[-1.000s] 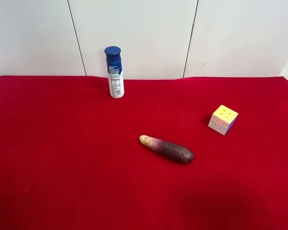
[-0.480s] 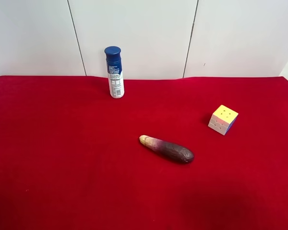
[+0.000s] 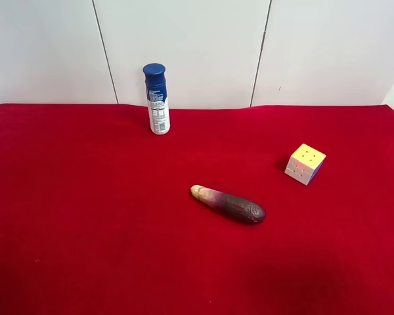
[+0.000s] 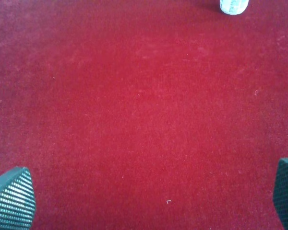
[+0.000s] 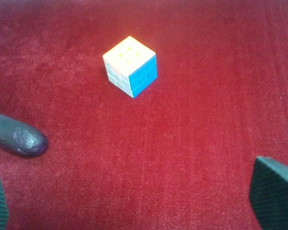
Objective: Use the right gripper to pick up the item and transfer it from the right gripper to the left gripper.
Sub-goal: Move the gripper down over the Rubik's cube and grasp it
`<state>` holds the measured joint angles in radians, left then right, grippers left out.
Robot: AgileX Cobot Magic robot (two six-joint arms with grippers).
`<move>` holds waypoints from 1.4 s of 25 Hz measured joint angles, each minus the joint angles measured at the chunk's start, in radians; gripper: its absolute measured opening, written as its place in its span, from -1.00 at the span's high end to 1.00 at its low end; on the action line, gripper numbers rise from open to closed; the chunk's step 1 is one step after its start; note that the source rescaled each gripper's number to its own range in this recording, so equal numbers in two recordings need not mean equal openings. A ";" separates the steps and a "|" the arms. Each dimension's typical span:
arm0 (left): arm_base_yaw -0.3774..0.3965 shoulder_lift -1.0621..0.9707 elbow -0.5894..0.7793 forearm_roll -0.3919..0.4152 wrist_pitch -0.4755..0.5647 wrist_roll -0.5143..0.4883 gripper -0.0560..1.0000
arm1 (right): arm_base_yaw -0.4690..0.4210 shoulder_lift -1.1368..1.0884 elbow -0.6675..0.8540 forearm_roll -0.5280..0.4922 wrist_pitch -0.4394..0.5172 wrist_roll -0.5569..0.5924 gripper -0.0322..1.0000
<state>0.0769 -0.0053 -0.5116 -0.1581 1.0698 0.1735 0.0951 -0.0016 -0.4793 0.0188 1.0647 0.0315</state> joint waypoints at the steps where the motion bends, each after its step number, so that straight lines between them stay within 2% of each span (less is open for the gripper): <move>1: 0.000 0.000 0.000 0.000 0.000 0.000 -1.00 | 0.000 0.000 0.000 0.000 0.000 0.000 -1.00; 15: 0.000 0.000 0.000 0.000 0.000 0.000 -1.00 | 0.000 0.026 -0.023 0.029 0.015 0.007 -1.00; 21: 0.000 0.000 0.000 0.000 0.000 0.000 -1.00 | 0.000 0.279 -0.205 0.037 0.031 0.019 -1.00; 27: 0.000 0.000 0.000 0.000 0.000 0.000 -1.00 | 0.000 0.614 -0.407 0.037 0.127 0.028 -1.00; 35: 0.000 0.000 0.000 0.000 0.000 0.001 -1.00 | 0.000 0.971 -0.544 0.037 0.147 0.201 -1.00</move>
<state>0.0769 -0.0053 -0.5116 -0.1581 1.0698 0.1745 0.0951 0.9696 -1.0233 0.0555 1.2118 0.2323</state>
